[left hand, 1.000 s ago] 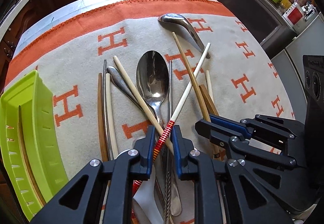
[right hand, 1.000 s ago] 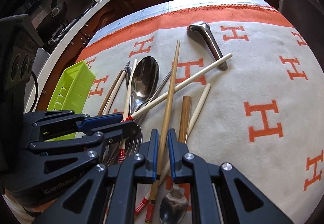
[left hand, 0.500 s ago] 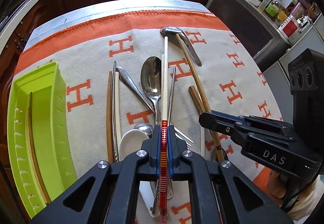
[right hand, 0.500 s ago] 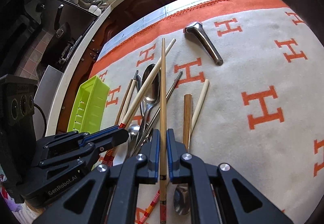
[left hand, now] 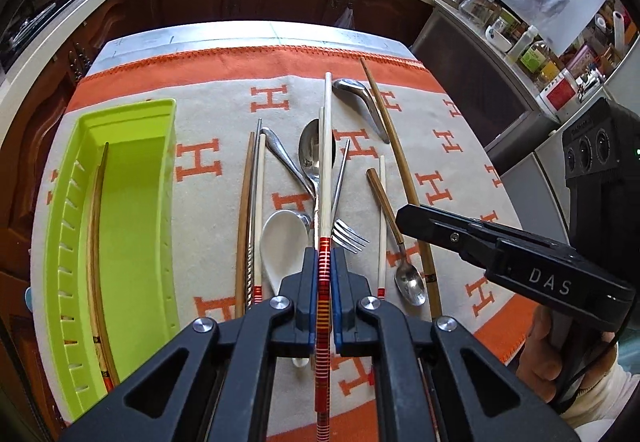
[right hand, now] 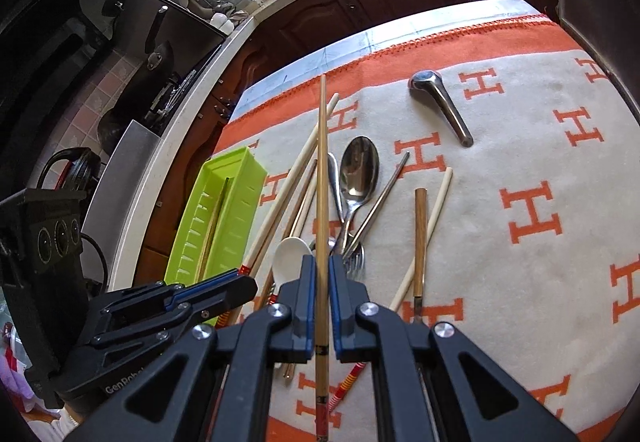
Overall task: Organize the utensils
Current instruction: 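Place both held chopsticks into the green tray and open both tools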
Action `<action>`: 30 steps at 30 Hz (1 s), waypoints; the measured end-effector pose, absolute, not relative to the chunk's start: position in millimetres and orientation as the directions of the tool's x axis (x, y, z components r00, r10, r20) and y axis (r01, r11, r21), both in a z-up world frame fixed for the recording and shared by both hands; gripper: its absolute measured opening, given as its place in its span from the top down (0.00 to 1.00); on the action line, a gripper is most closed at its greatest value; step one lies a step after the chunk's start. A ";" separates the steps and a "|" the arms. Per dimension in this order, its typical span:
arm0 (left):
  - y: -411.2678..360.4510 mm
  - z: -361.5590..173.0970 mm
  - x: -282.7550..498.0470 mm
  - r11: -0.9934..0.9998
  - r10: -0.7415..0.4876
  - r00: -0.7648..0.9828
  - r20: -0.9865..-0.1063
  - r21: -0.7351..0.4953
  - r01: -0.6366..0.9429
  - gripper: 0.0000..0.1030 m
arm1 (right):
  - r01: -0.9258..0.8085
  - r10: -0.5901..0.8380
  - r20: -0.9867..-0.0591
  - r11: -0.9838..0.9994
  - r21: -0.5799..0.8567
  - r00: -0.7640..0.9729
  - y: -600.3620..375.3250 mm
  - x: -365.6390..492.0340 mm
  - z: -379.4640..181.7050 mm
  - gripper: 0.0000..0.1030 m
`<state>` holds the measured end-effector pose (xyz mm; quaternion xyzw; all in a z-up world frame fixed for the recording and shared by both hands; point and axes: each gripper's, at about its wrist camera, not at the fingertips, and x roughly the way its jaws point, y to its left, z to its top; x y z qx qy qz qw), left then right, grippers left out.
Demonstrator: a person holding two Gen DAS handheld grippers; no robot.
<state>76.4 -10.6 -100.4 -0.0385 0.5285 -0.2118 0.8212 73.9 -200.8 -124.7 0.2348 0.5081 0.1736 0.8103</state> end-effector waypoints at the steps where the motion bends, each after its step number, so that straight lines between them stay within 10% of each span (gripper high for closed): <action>1: -3.0 -95.9 72.7 0.910 -0.391 0.363 -0.846 -0.295 0.292 0.97 | -0.050 0.525 -0.738 0.827 0.560 0.424 -197.7 73.3 -120.8 0.94; 30: 152.4 -79.3 42.3 0.974 -0.157 0.576 -0.802 -0.222 -0.044 0.96 | -0.048 0.642 -0.741 0.761 0.647 0.195 -38.1 116.0 -114.1 0.94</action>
